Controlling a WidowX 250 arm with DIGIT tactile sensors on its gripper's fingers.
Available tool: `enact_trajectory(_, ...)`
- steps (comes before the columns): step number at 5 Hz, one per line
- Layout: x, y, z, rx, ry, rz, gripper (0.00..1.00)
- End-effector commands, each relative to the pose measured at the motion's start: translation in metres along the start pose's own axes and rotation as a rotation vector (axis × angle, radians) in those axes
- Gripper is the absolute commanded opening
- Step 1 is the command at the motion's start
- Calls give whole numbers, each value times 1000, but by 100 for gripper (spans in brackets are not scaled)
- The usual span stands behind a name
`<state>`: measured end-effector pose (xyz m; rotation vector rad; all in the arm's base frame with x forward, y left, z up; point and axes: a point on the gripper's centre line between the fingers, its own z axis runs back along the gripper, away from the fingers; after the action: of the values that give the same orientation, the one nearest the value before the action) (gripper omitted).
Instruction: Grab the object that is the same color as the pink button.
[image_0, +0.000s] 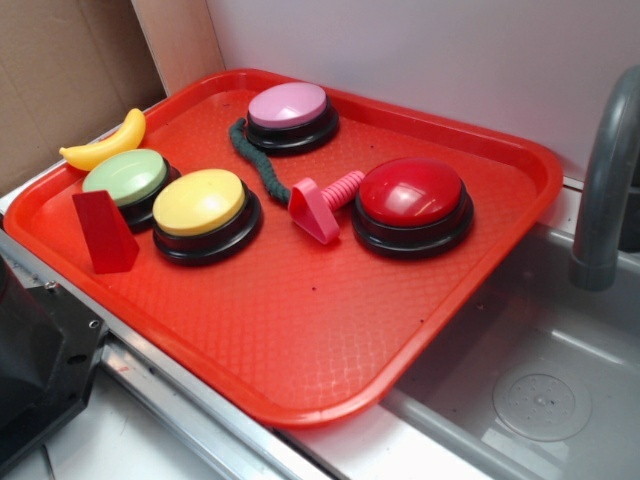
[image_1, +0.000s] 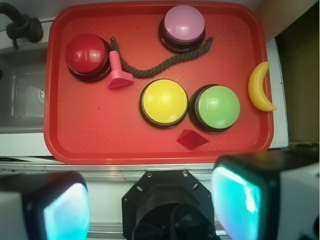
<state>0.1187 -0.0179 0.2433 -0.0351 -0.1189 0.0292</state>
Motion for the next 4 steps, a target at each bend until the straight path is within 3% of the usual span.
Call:
enact_trajectory(1,0,0,0,0,0,0,100)
enact_trajectory(2,6,-1,-9,-27,-5,122,100)
enact_trajectory(3,25,0,-25,-53,60,262,100)
enact_trajectory(4,39,-6,-49,-63,42,470,100)
